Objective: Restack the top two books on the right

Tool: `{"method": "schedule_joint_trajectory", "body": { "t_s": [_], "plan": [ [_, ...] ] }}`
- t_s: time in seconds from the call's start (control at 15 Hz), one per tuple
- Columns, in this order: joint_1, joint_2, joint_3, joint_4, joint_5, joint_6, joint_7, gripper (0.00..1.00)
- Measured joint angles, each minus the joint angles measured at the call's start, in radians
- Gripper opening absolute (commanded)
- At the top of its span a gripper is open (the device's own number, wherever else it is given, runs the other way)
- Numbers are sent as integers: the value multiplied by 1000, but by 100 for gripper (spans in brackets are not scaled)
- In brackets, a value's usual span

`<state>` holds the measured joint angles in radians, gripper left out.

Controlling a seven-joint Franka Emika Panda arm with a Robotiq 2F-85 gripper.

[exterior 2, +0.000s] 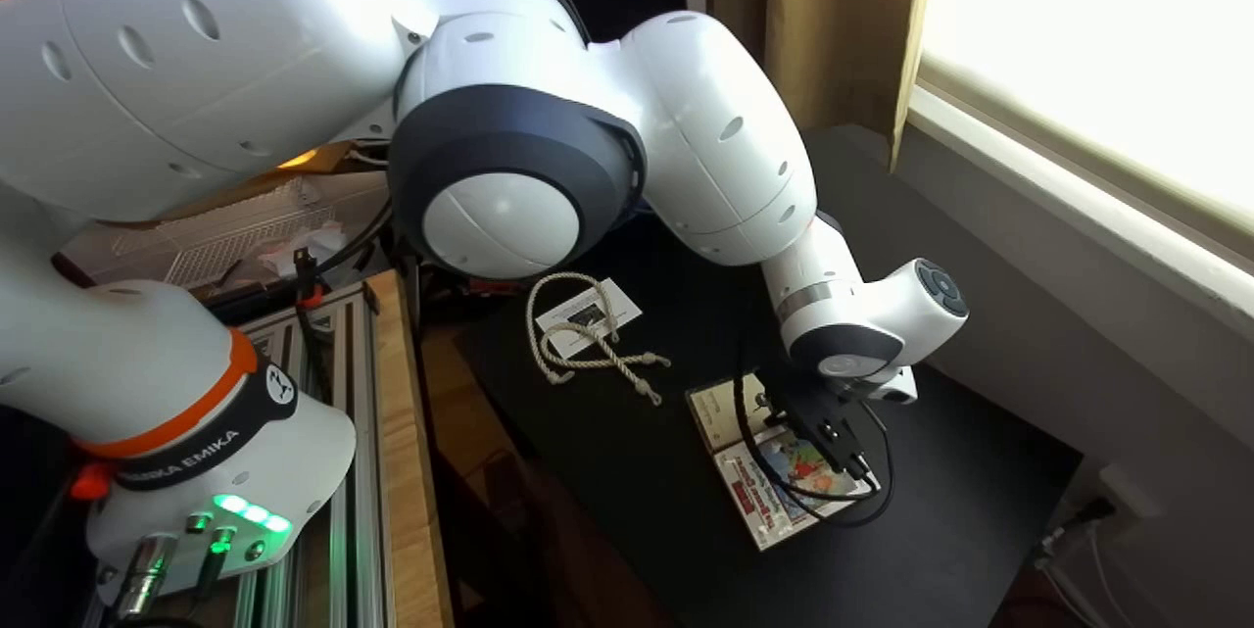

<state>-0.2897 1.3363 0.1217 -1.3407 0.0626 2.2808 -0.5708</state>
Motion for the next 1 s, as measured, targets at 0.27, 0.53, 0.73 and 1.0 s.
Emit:
{"method": "schedule_joint_trajectory", "body": {
  "t_s": [0.27, 0.53, 0.73, 1.0],
  "plan": [
    [-9, 2, -12, 6, 0, 0, 22, 1],
    [-10, 11, -28, 8, -1, 0, 52, 30],
    [-17, 13, -24, 8, 0, 0, 51, 44],
    [-48, 13, 5, 8, 16, 17, 29, 75]
  ]
}}
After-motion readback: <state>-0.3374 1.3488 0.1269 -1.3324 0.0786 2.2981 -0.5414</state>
